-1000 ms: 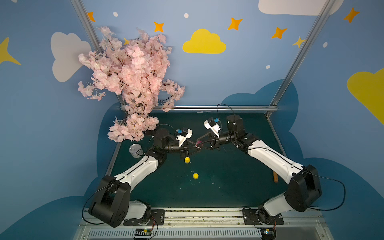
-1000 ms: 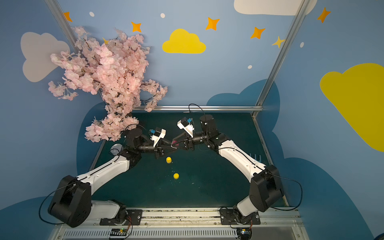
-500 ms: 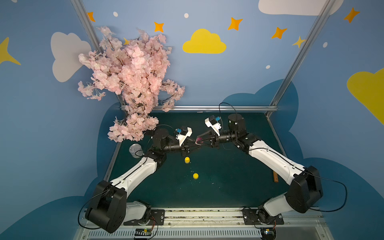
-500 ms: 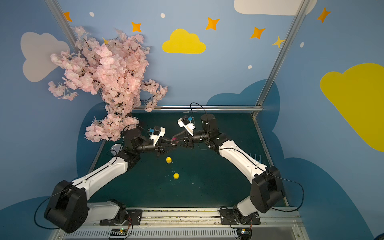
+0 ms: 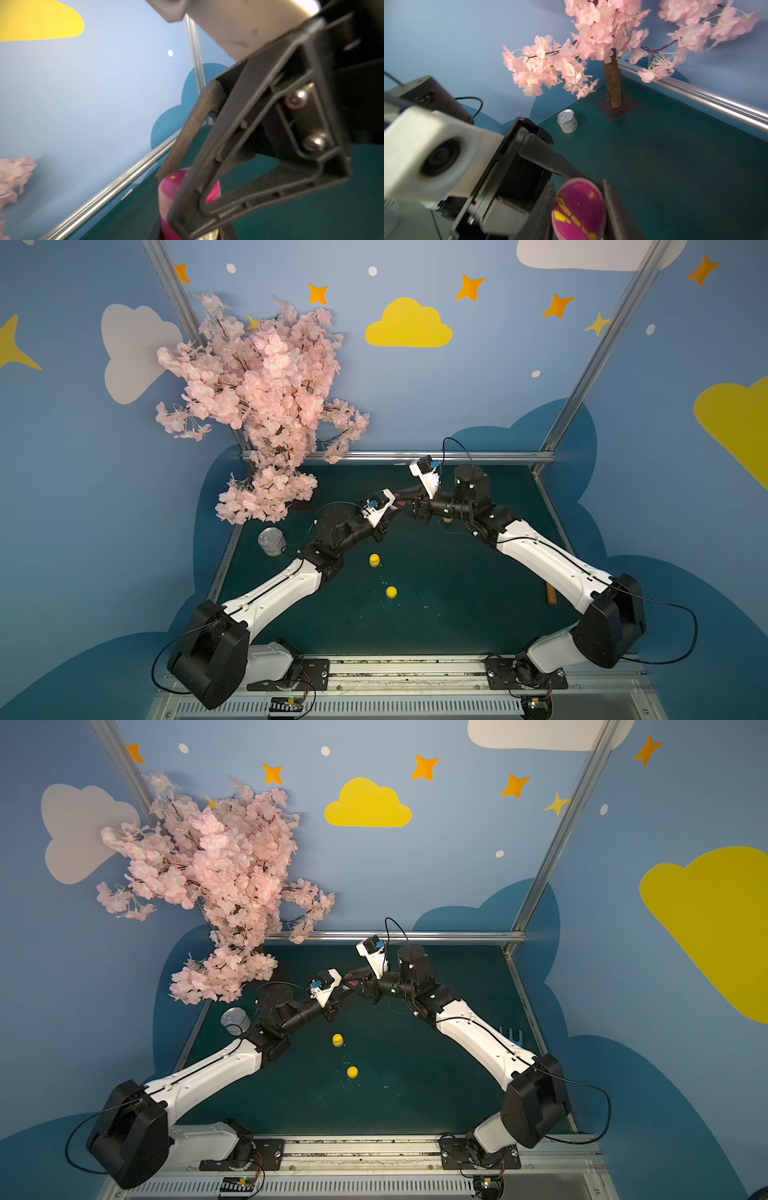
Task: Close the paint jar lid
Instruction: Screw the lid onto the paint jar.
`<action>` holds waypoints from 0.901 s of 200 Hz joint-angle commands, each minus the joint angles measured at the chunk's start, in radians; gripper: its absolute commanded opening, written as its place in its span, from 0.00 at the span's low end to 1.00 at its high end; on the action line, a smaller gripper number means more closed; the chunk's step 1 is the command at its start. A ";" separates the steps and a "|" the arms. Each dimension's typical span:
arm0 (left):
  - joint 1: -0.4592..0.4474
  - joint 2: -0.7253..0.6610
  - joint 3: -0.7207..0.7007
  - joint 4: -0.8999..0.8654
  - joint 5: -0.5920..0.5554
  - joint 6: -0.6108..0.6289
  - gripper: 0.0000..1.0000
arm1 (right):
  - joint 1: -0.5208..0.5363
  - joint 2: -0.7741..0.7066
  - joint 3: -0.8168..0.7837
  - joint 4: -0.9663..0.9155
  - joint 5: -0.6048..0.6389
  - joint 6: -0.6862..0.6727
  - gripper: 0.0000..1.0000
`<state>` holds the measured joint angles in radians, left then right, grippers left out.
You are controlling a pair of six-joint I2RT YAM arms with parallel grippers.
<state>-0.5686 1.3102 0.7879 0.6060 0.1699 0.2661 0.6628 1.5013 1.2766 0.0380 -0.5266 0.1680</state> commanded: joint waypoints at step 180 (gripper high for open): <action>-0.035 0.008 0.030 0.125 -0.397 -0.128 0.26 | 0.108 -0.050 -0.126 -0.164 0.481 0.254 0.69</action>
<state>-0.6323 1.4185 0.8242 0.6952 -0.2417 0.2718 0.7677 1.4799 1.2304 0.0246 -0.0132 0.4389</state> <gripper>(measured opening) 0.308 0.648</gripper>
